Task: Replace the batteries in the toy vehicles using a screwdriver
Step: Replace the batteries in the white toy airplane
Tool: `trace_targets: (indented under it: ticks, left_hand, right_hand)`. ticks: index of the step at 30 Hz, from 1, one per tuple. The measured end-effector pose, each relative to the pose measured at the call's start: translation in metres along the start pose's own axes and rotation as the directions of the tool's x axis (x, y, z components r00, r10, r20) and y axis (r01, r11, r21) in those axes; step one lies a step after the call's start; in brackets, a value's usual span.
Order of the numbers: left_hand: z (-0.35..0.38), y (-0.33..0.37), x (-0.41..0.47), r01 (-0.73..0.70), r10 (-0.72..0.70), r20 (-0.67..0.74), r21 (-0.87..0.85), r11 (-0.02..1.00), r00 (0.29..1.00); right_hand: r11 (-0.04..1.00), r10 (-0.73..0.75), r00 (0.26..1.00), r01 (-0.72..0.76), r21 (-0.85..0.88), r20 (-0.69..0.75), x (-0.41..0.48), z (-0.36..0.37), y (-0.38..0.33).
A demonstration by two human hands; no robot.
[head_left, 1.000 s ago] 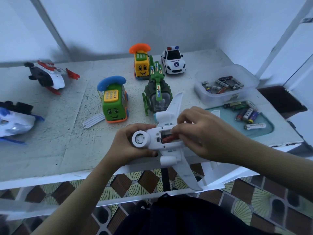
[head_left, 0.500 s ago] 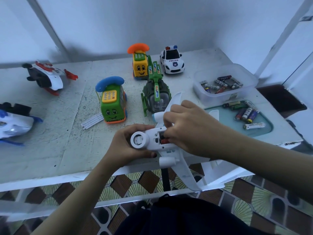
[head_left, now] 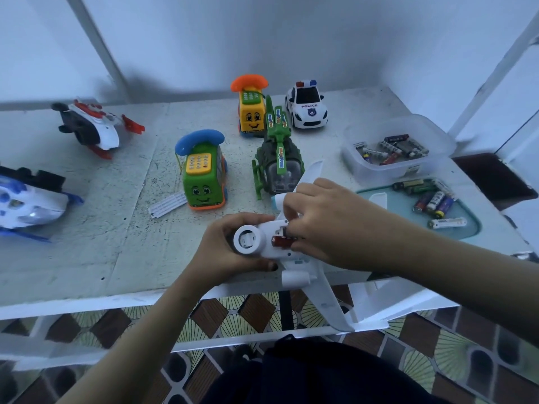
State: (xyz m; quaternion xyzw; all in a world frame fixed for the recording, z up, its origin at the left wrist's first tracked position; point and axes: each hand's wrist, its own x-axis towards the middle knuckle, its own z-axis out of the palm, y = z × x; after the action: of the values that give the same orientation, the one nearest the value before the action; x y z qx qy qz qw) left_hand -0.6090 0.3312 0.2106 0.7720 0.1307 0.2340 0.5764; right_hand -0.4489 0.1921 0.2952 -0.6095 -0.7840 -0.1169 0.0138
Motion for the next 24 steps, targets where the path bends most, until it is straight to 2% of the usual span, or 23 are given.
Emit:
trace_targets:
  ticks: [5,7,10,13,15,24]
  left_hand:
    - [0.0,-0.001,0.001,0.004,-0.004,-0.001,0.02,1.0,1.0]
    - [0.0,0.001,0.001,0.001,-0.001,-0.003,0.009,1.0,1.0]
    - [0.001,0.003,0.0,-0.005,0.005,-0.002,0.001,1.0,1.0]
    - [0.0,0.001,0.001,-0.001,0.001,0.002,0.001,1.0,1.0]
    - [0.0,0.0,0.001,-0.002,0.002,0.003,0.007,1.0,1.0]
    - [0.0,0.0,0.001,-0.004,0.004,0.006,0.001,1.0,1.0]
  right_hand:
    - [0.996,0.035,0.999,-0.033,0.087,-0.019,0.0,0.006,-0.007]
    - [0.969,0.071,0.997,-0.072,0.236,0.009,0.003,0.005,-0.007]
    - [0.837,0.24,0.963,-0.268,0.477,0.12,0.006,-0.005,0.003]
    - [0.723,0.276,0.951,-0.302,0.621,0.14,0.006,-0.011,0.013]
    - [0.687,0.256,0.949,-0.314,0.656,0.186,0.007,-0.014,0.017]
    - [0.854,0.149,0.969,-0.227,0.469,0.197,0.009,-0.013,0.013]
